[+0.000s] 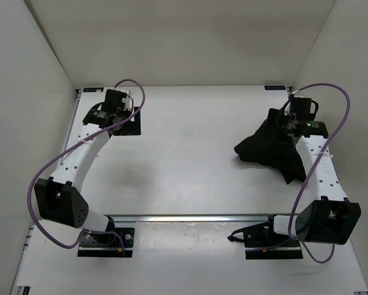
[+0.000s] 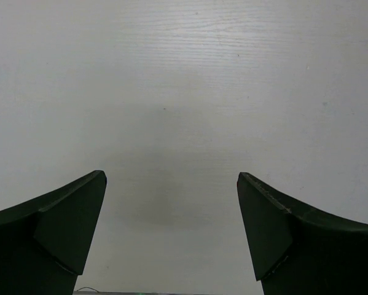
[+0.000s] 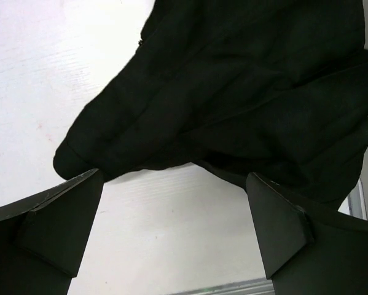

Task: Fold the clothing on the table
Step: Grab the skirt from the pile

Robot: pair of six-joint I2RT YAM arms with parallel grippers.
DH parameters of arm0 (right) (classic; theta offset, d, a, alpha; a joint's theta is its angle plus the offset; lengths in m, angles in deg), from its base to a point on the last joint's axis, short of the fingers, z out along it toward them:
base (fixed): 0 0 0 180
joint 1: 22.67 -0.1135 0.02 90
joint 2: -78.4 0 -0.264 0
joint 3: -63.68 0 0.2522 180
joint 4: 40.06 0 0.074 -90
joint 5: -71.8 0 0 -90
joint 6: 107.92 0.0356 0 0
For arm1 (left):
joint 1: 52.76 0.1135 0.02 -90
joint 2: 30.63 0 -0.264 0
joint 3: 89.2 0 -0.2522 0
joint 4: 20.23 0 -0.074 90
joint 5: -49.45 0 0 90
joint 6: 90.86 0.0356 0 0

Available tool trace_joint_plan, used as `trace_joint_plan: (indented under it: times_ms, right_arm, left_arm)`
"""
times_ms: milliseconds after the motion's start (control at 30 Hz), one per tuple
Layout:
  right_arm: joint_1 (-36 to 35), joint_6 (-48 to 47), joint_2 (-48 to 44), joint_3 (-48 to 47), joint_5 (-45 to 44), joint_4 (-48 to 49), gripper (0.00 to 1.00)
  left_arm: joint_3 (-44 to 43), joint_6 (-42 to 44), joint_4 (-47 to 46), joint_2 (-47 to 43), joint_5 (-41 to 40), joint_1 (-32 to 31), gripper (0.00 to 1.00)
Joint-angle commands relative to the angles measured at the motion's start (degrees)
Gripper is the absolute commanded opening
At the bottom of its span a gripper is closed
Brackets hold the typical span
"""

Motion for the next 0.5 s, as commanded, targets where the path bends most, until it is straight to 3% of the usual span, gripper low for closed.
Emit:
trace_joint_plan:
  times_ms: [0, 167, 367, 467]
  right_arm:
    - [-3.11, 0.27, -0.77, 0.41, -1.81, 4.08, 0.99]
    - [-3.39, 1.77, 2.66, -1.61, -0.22, 1.53, 0.99]
    - [-6.11, 3.7, 8.8, -5.11, -5.22, -0.23, 0.99]
    - [-6.99, 7.38, 13.9, -9.34, -8.3, -6.28, 0.99]
  left_arm:
    - [1.5, -0.43, -1.3, -3.72, 1.61, -1.18, 0.98]
    - [2.47, 1.16, -1.83, -4.87, 2.74, -1.54, 0.99]
    - [5.35, 3.44, -2.1, -4.42, 3.01, -1.27, 0.99]
    - [7.83, 4.5, -4.12, -5.92, 2.74, -1.28, 0.98]
